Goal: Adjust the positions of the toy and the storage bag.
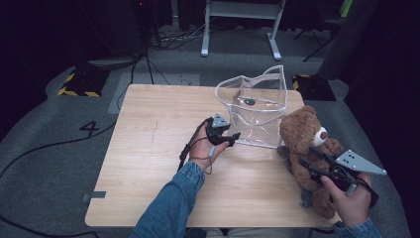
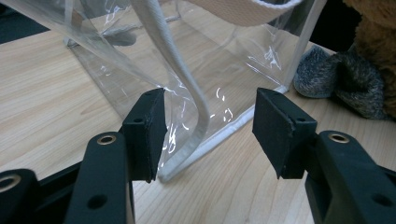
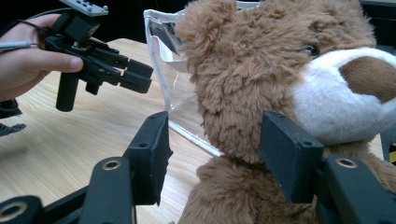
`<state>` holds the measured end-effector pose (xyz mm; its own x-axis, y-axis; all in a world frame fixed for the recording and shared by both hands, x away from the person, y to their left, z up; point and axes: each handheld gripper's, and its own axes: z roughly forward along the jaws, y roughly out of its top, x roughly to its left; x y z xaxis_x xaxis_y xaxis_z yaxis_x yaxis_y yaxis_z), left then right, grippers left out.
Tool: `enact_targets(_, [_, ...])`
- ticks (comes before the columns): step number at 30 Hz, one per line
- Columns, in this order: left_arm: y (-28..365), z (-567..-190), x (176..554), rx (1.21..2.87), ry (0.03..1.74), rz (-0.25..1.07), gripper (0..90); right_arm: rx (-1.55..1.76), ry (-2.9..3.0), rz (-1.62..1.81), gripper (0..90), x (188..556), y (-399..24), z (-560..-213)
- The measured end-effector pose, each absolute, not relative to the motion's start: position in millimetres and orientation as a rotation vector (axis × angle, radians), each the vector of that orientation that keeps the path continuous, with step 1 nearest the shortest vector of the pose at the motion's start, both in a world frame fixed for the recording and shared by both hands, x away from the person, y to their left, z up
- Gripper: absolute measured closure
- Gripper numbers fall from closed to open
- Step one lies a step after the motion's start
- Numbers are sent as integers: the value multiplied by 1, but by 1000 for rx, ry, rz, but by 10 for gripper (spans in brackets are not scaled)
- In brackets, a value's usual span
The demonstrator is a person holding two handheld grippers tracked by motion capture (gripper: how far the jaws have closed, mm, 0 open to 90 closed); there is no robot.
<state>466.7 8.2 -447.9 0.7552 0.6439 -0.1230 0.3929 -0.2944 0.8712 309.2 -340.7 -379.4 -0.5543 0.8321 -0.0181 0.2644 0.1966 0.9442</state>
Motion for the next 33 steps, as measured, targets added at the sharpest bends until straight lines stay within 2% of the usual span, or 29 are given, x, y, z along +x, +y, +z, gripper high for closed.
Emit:
enact_targets(5, [3,-446,474,1926,803,307,456,1012,1930,1358,439,309,-342,-379])
enact_targets(8, [2,-445,480,1946,811,341,495,1012,1927,1358,440,308,-343,-379])
enact_targets(12, [1,-447,484,1925,831,316,620,1017,1928,1358,440,306,-344,-380])
enact_targets(16, [1,-446,484,1953,850,338,821,1011,1926,1352,440,304,-347,-379])
enact_targets(18, [1,-446,482,1965,843,342,864,1013,1923,1350,440,304,-348,-379])
enact_targets(24, [10,-443,472,1990,818,378,873,1034,1933,1342,441,305,-347,-381])
enact_targets(33, [45,-440,438,2018,794,387,873,1009,1933,1352,439,308,-337,-381])
